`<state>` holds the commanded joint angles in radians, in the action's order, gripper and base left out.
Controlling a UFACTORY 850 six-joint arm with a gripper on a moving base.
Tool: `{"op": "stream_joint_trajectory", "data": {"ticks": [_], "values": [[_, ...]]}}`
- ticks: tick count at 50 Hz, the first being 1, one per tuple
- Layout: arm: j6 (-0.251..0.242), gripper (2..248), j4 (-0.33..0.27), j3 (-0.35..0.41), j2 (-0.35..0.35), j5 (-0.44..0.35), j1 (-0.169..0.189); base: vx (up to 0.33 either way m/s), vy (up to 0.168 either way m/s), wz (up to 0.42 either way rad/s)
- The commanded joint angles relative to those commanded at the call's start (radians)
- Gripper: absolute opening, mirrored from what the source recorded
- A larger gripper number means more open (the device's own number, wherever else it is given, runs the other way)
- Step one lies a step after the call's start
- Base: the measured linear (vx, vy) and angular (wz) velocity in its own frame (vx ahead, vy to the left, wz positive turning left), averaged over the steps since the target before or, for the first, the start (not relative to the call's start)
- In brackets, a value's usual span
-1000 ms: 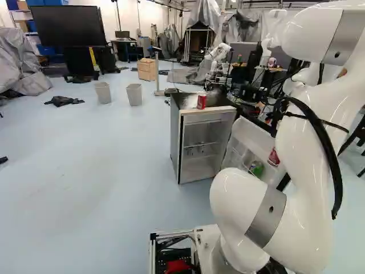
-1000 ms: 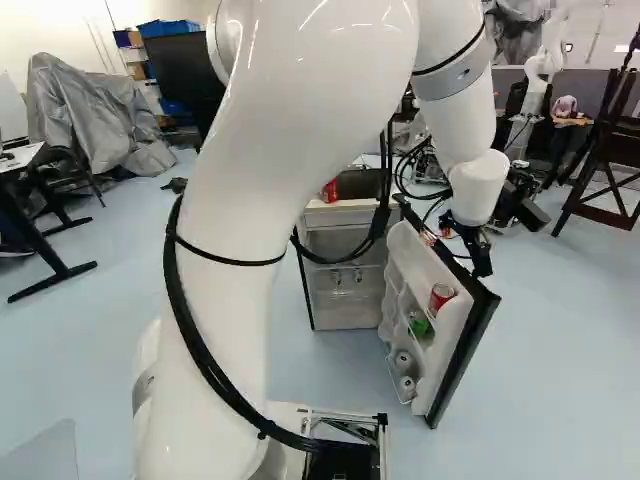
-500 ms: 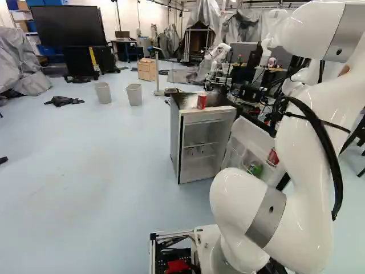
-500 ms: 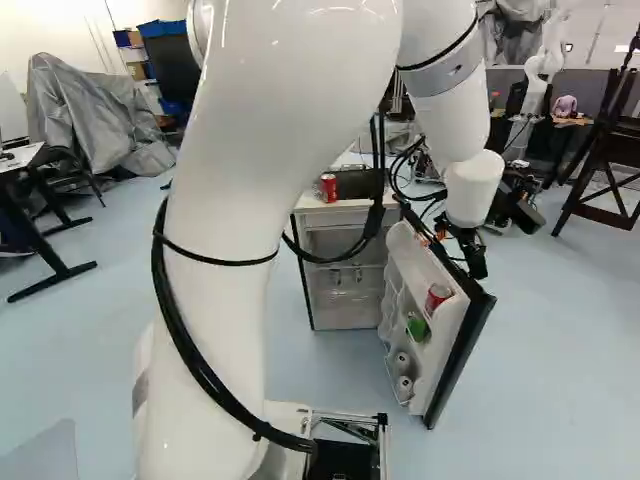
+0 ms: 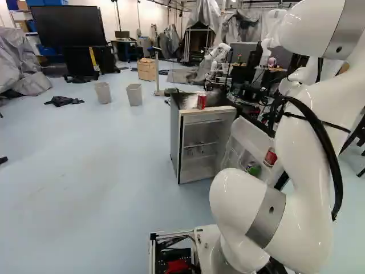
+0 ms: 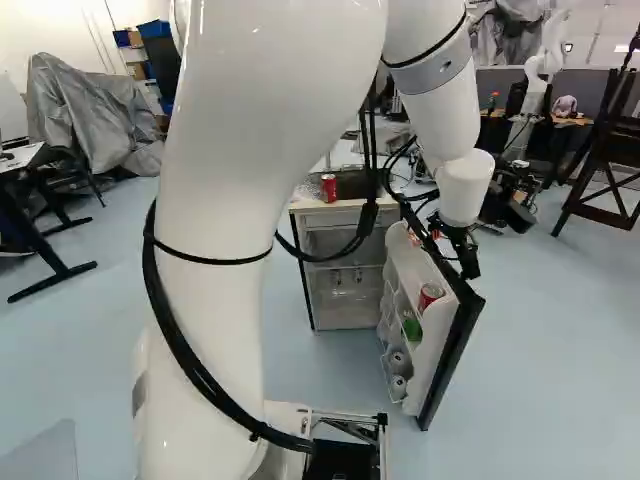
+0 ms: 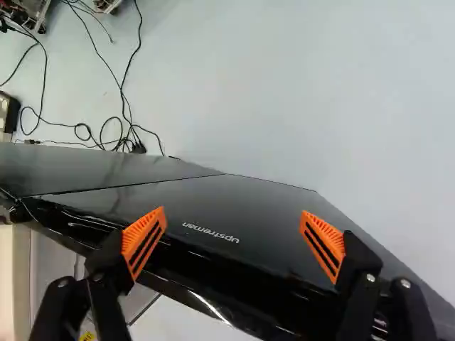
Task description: Grab a drink from the fridge
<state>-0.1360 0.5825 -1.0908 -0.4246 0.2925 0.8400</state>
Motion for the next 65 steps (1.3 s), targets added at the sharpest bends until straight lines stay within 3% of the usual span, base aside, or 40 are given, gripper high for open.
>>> {"op": "stream_joint_trajectory", "data": {"ticks": [65], "values": [[0.0,247,0.0,0.101,0.077,0.0,-0.067,0.0,0.0,0.0]]}}
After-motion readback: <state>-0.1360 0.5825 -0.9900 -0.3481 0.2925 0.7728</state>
